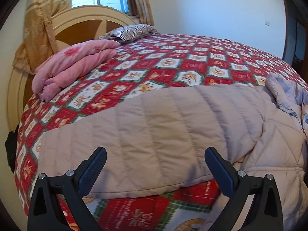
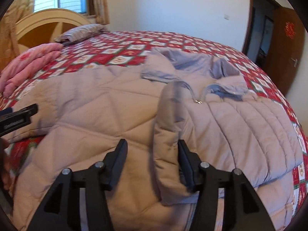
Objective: Fold large clothes
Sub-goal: 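Fold the held sleeve across the jacket body with the right gripper, release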
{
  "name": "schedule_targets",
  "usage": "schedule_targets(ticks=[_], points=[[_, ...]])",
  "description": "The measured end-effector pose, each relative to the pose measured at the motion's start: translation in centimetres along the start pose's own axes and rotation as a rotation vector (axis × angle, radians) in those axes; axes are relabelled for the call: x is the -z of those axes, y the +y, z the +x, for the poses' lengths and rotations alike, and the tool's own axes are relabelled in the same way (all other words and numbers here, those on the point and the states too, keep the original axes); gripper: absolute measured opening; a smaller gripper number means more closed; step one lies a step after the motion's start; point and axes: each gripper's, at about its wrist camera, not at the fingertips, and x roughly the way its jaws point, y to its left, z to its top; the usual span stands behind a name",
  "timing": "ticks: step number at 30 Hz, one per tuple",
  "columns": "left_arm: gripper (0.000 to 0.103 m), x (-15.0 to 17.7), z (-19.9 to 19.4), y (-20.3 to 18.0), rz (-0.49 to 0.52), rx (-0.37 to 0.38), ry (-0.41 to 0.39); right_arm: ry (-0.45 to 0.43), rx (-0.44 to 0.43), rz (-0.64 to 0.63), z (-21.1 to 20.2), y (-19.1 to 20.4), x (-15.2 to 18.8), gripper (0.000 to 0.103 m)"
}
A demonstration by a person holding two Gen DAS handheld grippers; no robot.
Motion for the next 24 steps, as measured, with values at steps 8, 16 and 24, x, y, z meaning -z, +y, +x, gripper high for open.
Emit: schedule_targets(ticks=[8,16,24], points=[[0.102,-1.8,-3.7,-0.5,-0.079,-0.006,-0.049,-0.082,-0.184,0.086,-6.2,-1.0,0.0,0.075],[0.102,-2.3,-9.5,-10.6,0.056,0.128,-0.119,-0.172,-0.013,0.284,-9.9,-11.5,1.1,0.066],[0.102,-0.4,-9.3,-24.0,0.244,0.096,-0.161,-0.107,0.271,0.494,-7.0,-24.8,2.8,0.057]])
